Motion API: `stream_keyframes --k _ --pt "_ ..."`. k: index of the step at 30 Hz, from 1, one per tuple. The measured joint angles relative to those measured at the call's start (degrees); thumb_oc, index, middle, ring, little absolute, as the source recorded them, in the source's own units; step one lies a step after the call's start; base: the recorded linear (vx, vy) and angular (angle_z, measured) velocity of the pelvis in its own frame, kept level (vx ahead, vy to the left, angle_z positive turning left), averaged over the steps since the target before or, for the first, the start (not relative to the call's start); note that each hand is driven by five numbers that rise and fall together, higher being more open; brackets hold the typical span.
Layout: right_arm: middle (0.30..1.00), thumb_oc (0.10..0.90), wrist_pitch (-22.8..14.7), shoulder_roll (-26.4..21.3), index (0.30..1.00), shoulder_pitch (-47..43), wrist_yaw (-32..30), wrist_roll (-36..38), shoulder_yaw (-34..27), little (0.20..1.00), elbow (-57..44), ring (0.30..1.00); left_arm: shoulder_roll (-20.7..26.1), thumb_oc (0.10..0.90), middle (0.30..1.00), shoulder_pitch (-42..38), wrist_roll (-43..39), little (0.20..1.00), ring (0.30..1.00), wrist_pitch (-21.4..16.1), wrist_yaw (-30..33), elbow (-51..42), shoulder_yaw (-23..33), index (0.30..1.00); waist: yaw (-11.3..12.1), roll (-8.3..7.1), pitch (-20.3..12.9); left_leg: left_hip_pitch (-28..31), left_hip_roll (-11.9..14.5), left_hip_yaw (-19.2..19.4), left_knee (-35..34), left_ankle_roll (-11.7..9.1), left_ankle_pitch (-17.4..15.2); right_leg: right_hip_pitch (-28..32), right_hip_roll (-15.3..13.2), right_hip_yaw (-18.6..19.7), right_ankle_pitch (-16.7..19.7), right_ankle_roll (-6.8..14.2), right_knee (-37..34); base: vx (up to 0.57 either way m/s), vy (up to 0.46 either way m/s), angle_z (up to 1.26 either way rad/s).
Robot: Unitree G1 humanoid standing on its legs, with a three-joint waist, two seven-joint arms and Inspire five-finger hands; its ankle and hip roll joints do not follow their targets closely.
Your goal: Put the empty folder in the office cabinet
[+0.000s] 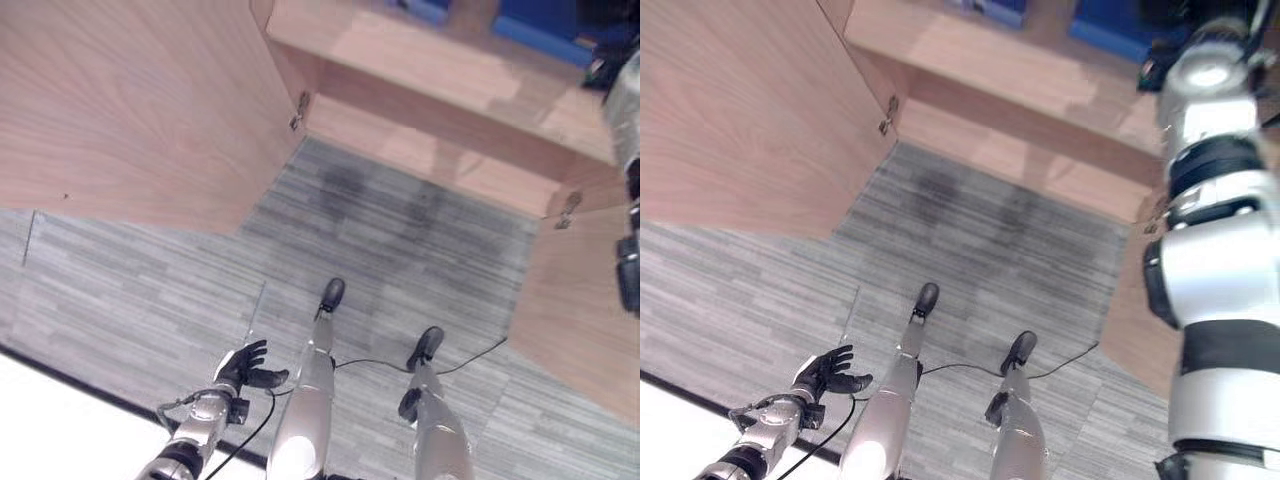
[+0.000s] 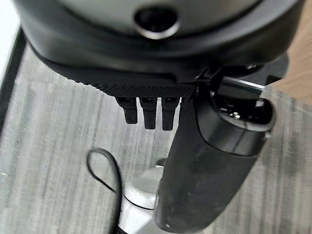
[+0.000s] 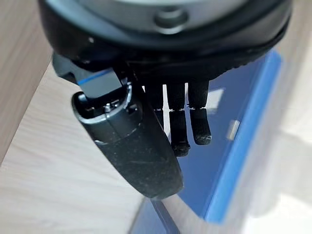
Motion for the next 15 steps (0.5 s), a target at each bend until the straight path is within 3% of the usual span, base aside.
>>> stream_keyframes --k 3,6,9,12,15 --pt "0.3 0.4 -0.1 2.6 0.3 9.2 0.0 0.4 -5.2 0.3 -9.9 0.3 -0.3 0.8 0.9 -0.1 0.0 0.9 0.9 0.1 0.0 0.9 0.6 0.9 -0.6 -1.05 0.0 3.2 -0.5 0.1 0.8 0.5 -0.6 3.5 -0.4 0.0 0.2 -0.3 0.1 -0.05 0.058 0.02" --pt "0.3 0.4 -0.7 5.5 0.3 13.6 0.6 0.4 -5.3 0.3 -14.5 0.3 -0.2 0.8 0.9 0.8 0.0 0.9 0.9 0.5 0.0 0.9 0.8 0.9 -0.9 -2.01 -0.9 5.2 -0.7 0.6 0.8 0.5 -1.3 5.4 -0.7 0.3 -0.3 0.0 -0.2 -0.04 0.058 -0.04" --pt "0.3 0.4 -2.2 6.8 0.3 26.8 1.7 0.3 -8.8 0.3 -32.0 0.3 -0.8 0.8 0.9 1.4 -0.1 0.9 0.9 2.2 -0.1 0.8 3.8 0.9 -1.4 -4.09 -1.5 8.7 -1.0 1.4 1.8 1.3 -1.8 9.0 -0.9 0.9 -0.3 -0.1 -0.3 -0.02 0.065 -0.03" --pt "0.3 0.4 -4.4 9.5 0.3 39.0 3.7 0.1 -10.1 0.3 -42.0 0.3 -1.6 0.8 0.9 3.8 -0.1 0.9 0.9 2.3 -0.2 0.9 4.6 0.9 -3.2 -5.82 -5.3 12.1 -1.6 2.1 1.6 1.4 -3.4 12.7 -1.5 1.3 -1.1 0.3 -1.2 -0.06 0.062 -0.02" --pt "0.3 0.4 -5.3 11.8 0.3 50.7 6.2 -0.2 -12.2 0.3 -50.6 0.3 -2.8 0.8 0.9 5.3 0.1 0.9 0.9 2.7 -0.6 0.4 5.5 0.9 -4.7 -6.37 -6.6 15.8 -1.7 2.5 1.4 1.9 -3.8 16.5 -1.7 1.5 -1.4 0.4 -2.0 -0.05 0.028 -0.03"
